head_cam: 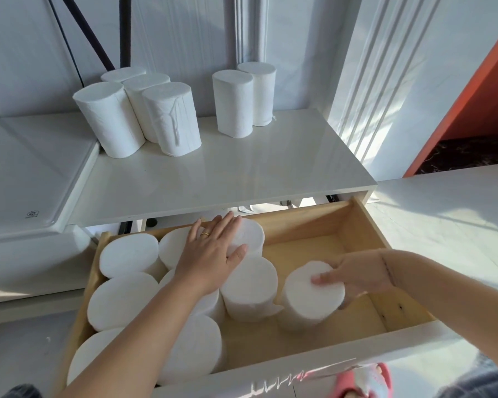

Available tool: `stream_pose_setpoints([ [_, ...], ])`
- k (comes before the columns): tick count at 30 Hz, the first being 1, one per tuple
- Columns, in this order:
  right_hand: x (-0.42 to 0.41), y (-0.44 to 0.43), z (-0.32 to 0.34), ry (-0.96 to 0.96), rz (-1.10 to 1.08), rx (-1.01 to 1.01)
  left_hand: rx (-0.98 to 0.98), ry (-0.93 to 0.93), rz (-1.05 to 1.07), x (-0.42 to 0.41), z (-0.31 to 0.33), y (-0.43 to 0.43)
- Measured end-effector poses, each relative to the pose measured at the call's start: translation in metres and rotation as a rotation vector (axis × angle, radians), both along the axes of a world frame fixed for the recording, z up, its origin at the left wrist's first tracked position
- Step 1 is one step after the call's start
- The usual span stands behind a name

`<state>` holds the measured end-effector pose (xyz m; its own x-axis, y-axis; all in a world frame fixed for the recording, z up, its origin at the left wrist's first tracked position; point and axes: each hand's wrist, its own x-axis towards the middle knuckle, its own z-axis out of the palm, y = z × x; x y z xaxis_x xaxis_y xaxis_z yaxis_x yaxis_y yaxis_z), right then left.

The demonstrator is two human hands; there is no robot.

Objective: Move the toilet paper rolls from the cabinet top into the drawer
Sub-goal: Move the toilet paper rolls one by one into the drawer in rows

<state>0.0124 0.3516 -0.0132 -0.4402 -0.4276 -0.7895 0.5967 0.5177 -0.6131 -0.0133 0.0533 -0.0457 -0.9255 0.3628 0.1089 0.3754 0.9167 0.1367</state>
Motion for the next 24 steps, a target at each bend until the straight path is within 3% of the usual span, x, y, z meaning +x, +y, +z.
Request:
stream_pose_setpoints([
  [4,0.031,-0.02,-0.003,-0.074,0.117,-0.035,0.007,0.011,-0.001,-0.001,-0.001,0.0],
  [8,0.047,-0.046,-0.011,-0.081,0.056,-0.087,0.015,0.006,-0.003,0.0,-0.001,0.0],
  [24,0.039,-0.098,-0.01,-0.015,-0.031,0.023,0.021,-0.006,0.011,0.002,0.0,0.002],
])
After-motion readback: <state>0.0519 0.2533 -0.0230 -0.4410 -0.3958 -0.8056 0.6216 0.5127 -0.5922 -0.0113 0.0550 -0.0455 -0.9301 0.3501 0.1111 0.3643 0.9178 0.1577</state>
